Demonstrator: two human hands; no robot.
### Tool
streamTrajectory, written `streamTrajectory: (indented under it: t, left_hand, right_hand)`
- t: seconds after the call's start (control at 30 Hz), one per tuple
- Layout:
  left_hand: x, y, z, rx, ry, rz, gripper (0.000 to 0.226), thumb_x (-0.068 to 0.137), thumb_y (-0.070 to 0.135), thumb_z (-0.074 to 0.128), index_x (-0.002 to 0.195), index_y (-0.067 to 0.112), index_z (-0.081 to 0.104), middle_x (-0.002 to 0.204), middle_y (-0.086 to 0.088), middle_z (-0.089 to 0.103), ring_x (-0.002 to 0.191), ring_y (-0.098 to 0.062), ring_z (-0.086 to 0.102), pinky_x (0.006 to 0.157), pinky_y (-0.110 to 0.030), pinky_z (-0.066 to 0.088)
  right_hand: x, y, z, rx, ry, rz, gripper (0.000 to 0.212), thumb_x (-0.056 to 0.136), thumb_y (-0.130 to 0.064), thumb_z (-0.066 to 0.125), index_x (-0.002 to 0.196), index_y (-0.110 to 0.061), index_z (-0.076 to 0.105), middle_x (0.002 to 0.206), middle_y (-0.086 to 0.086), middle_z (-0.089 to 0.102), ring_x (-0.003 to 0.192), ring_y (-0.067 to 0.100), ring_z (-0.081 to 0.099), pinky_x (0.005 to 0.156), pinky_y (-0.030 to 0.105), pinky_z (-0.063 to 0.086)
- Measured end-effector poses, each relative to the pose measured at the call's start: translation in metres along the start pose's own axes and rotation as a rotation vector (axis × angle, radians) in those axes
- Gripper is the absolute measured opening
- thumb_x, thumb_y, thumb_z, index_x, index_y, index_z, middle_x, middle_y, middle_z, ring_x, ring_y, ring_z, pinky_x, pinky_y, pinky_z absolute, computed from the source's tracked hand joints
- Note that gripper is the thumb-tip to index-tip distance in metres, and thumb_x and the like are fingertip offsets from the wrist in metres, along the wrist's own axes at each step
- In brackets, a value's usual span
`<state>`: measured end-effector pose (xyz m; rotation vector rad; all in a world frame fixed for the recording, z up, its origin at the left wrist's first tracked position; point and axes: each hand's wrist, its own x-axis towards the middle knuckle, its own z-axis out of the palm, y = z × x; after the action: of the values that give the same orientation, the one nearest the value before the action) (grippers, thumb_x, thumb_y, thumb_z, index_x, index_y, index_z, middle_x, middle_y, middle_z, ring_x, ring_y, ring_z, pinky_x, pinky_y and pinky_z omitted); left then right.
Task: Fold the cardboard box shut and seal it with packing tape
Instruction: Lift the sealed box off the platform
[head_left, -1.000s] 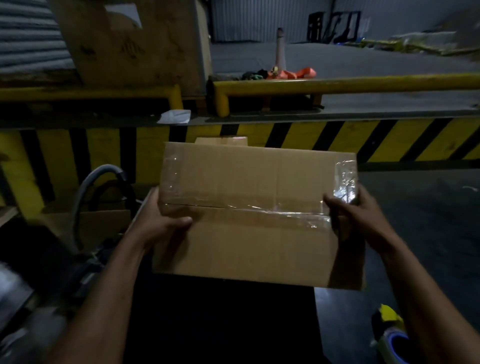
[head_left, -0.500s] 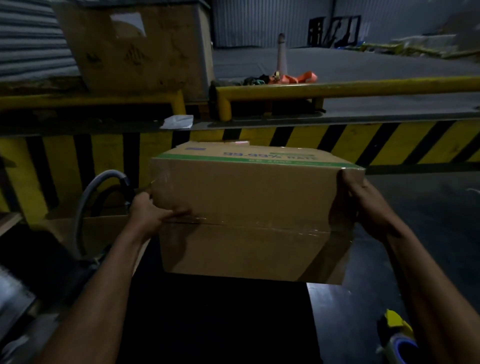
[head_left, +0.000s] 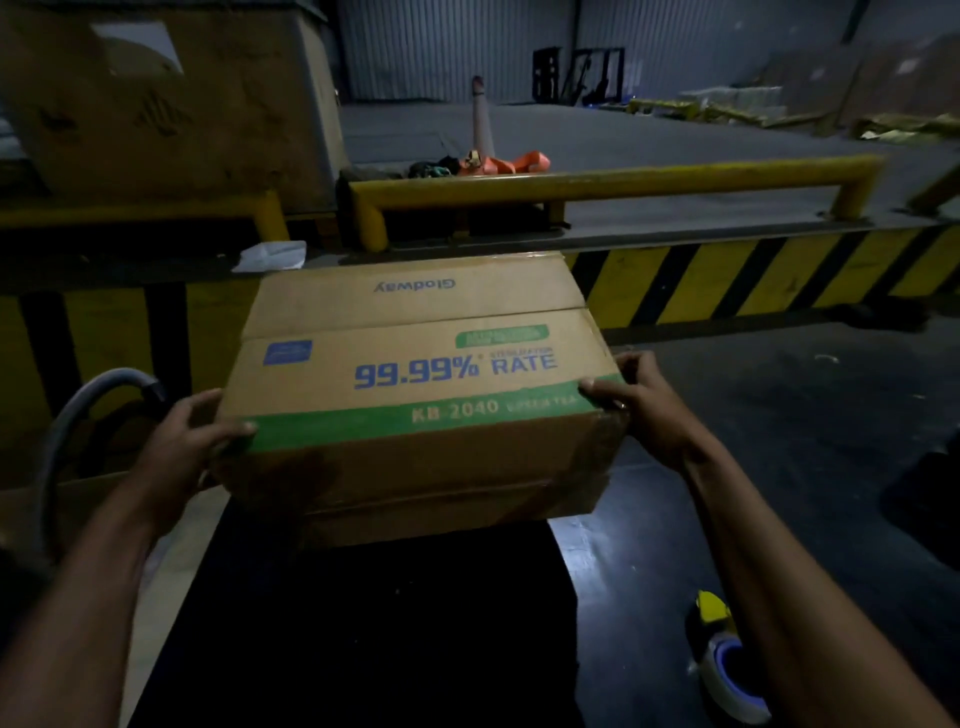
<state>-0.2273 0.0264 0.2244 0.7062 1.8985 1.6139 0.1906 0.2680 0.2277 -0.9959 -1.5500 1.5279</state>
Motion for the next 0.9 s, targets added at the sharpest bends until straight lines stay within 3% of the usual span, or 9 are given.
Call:
streamTrajectory:
  t: [0.07, 0.13, 0.2, 0.3, 0.5, 0.63, 0.73, 0.8, 0.9]
  left_hand:
    - [0.002, -0.01, -0.005, 0.049, -0.071, -0.011, 0.095, 0.059, 0.022, 0.091, 0.142, 0.016, 0.045, 0.134, -0.014, 0.058, 0.106, -0.032, 0.063, 0.065, -0.041, 0.06]
    - [-0.001, -0.013, -0.003, 0.062, -0.109, -0.062, 0.112, 0.05, 0.035, 0.098, 0.146, 0.023, 0.041, 0.134, -0.007, 0.06, 0.111, -0.031, 0.064, 0.081, -0.049, 0.057]
    - [-0.009, -0.012, 0.005, 0.126, -0.184, -0.047, 0.101, 0.062, 0.032, 0.094, 0.147, 0.025, 0.041, 0.131, -0.002, 0.062, 0.112, -0.026, 0.063, 0.092, -0.046, 0.052]
    - [-0.014, -0.017, 0.011, 0.17, -0.148, 0.016, 0.084, 0.075, 0.008, 0.084, 0.148, 0.019, 0.043, 0.128, -0.003, 0.057, 0.112, -0.021, 0.054, 0.089, -0.039, 0.046]
    - [-0.023, -0.039, 0.013, 0.133, -0.053, -0.027, 0.108, 0.056, 0.005, 0.093, 0.146, 0.014, 0.034, 0.156, -0.013, 0.036, 0.141, -0.03, 0.036, 0.111, -0.053, 0.038]
    - [-0.025, -0.046, 0.013, 0.11, -0.101, -0.065, 0.112, 0.056, 0.013, 0.093, 0.148, 0.024, 0.031, 0.154, -0.007, 0.038, 0.137, -0.032, 0.042, 0.107, -0.058, 0.042]
    - [-0.025, -0.062, 0.017, 0.178, -0.124, -0.049, 0.104, 0.071, -0.009, 0.082, 0.154, 0.021, 0.028, 0.147, -0.006, 0.042, 0.136, -0.032, 0.042, 0.107, -0.052, 0.041]
    - [-0.031, -0.072, 0.022, 0.204, -0.111, -0.056, 0.093, 0.073, -0.015, 0.078, 0.15, 0.015, 0.036, 0.135, -0.005, 0.048, 0.128, -0.027, 0.047, 0.098, -0.044, 0.044]
    - [-0.036, -0.085, 0.023, 0.16, -0.098, -0.12, 0.075, 0.075, 0.004, 0.083, 0.142, 0.013, 0.05, 0.132, -0.004, 0.058, 0.12, -0.028, 0.056, 0.092, -0.043, 0.049]
  right_hand:
    - [0.002, 0.008, -0.006, -0.051, -0.033, -0.004, 0.082, 0.066, -0.016, 0.084, 0.134, -0.022, 0.039, 0.133, 0.009, 0.05, 0.113, 0.029, 0.06, 0.089, 0.052, 0.055]
    - [0.004, 0.013, -0.009, -0.078, -0.11, -0.014, 0.097, 0.063, -0.006, 0.08, 0.145, -0.032, 0.034, 0.136, 0.007, 0.049, 0.116, 0.03, 0.058, 0.09, 0.054, 0.055]
    - [0.002, 0.016, -0.01, -0.099, -0.179, -0.016, 0.095, 0.072, 0.009, 0.071, 0.146, -0.037, 0.033, 0.131, 0.011, 0.051, 0.113, 0.031, 0.06, 0.085, 0.051, 0.057]
    - [0.0, 0.022, -0.01, -0.1, -0.148, 0.029, 0.086, 0.075, 0.015, 0.063, 0.142, -0.031, 0.036, 0.127, 0.014, 0.048, 0.11, 0.034, 0.058, 0.084, 0.052, 0.057]
    - [0.0, 0.058, -0.002, -0.036, -0.053, 0.031, 0.069, 0.073, 0.008, 0.076, 0.121, -0.02, 0.036, 0.126, 0.011, 0.051, 0.111, 0.028, 0.06, 0.078, 0.037, 0.059]
    - [0.001, 0.084, -0.002, -0.089, -0.099, 0.024, 0.093, 0.073, 0.017, 0.068, 0.142, -0.033, 0.031, 0.129, 0.0, 0.053, 0.114, 0.019, 0.059, 0.08, 0.037, 0.059]
    - [-0.002, 0.1, 0.005, -0.14, -0.081, 0.04, 0.079, 0.074, 0.019, 0.062, 0.137, -0.025, 0.042, 0.124, 0.0, 0.057, 0.114, 0.02, 0.058, 0.069, 0.028, 0.059]
    - [-0.003, 0.107, 0.011, -0.129, -0.079, 0.057, 0.068, 0.077, 0.017, 0.062, 0.131, -0.021, 0.048, 0.121, 0.002, 0.059, 0.113, 0.024, 0.06, 0.074, 0.034, 0.06]
    - [-0.003, 0.112, 0.015, -0.069, -0.058, 0.064, 0.048, 0.083, -0.002, 0.07, 0.125, -0.02, 0.055, 0.118, 0.002, 0.065, 0.109, 0.022, 0.064, 0.087, 0.043, 0.057]
